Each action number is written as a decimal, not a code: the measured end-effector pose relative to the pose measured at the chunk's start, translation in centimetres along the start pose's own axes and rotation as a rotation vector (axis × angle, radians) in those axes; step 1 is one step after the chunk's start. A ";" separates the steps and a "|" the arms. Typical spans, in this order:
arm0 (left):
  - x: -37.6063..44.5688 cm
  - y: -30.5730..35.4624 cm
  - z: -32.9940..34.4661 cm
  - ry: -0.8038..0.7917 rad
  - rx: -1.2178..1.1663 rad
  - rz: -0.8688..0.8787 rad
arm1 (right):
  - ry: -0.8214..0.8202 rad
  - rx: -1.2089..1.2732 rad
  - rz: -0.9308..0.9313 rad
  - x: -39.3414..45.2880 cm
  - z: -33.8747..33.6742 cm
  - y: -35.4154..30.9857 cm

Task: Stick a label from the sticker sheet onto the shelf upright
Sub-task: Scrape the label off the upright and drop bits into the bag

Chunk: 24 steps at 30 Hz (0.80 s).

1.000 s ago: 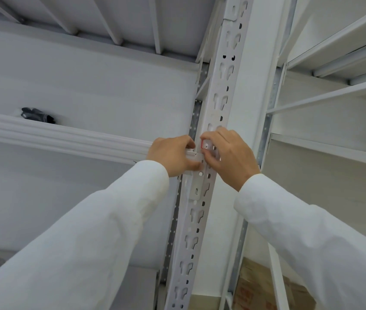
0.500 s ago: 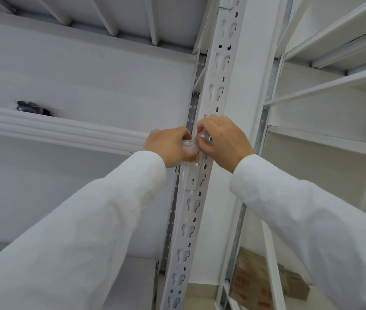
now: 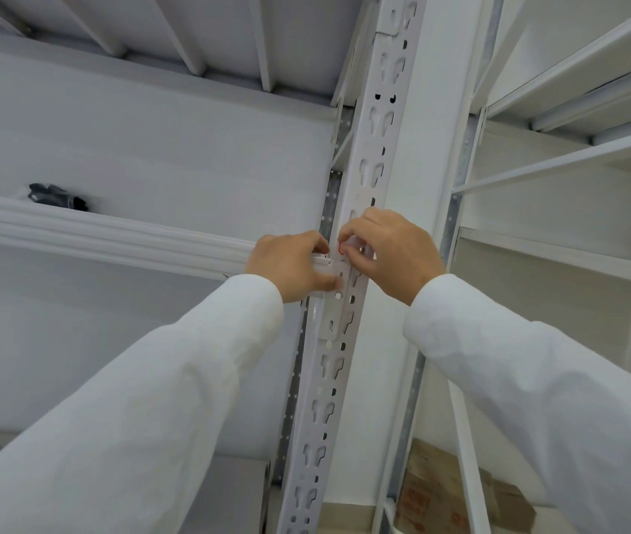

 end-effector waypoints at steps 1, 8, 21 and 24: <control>0.0 0.0 0.0 0.001 0.003 0.002 | 0.005 -0.016 -0.007 0.0 -0.1 -0.1; -0.1 0.0 -0.2 0.014 -0.016 -0.002 | -0.061 0.018 0.009 1.1 0.2 0.1; -0.1 0.2 -0.2 0.038 0.003 0.017 | -0.143 0.040 0.135 0.8 0.4 0.1; -0.1 0.1 -0.2 0.037 0.000 0.015 | -0.163 0.036 0.132 0.8 0.6 0.1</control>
Point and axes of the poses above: each hand's wrist, its own x-axis towards the middle knuckle, its own z-axis out of the palm, y = z × x, the point moved 10 cm from there along x, towards the middle knuckle, and after that the axes turned 5 degrees about -z, right-handed, at the moved point
